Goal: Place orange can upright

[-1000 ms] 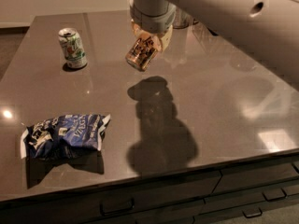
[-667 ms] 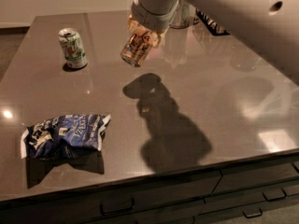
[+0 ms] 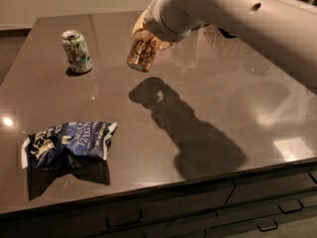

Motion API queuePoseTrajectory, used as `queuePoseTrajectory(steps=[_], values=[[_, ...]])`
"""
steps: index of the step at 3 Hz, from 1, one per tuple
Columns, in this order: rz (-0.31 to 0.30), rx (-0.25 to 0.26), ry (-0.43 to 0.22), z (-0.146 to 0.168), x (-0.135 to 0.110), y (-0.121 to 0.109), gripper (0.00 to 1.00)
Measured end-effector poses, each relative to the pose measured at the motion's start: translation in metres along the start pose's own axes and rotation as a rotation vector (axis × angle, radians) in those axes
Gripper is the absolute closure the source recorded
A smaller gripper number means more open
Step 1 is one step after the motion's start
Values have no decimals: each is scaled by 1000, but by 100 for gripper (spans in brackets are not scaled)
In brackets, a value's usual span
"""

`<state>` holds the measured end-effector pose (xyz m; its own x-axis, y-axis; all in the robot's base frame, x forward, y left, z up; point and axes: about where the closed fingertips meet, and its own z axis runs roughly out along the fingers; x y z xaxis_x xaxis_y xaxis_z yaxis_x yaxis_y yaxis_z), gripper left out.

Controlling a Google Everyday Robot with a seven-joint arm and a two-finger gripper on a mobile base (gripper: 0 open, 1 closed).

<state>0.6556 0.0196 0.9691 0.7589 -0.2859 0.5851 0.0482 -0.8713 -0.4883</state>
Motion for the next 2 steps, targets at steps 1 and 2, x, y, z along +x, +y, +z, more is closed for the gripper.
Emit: queuePoseTrajectory(steps=[1,2], values=[[-173,89,76,5,-8,-5,100],[-372,158,187,9,-8,-15,100]])
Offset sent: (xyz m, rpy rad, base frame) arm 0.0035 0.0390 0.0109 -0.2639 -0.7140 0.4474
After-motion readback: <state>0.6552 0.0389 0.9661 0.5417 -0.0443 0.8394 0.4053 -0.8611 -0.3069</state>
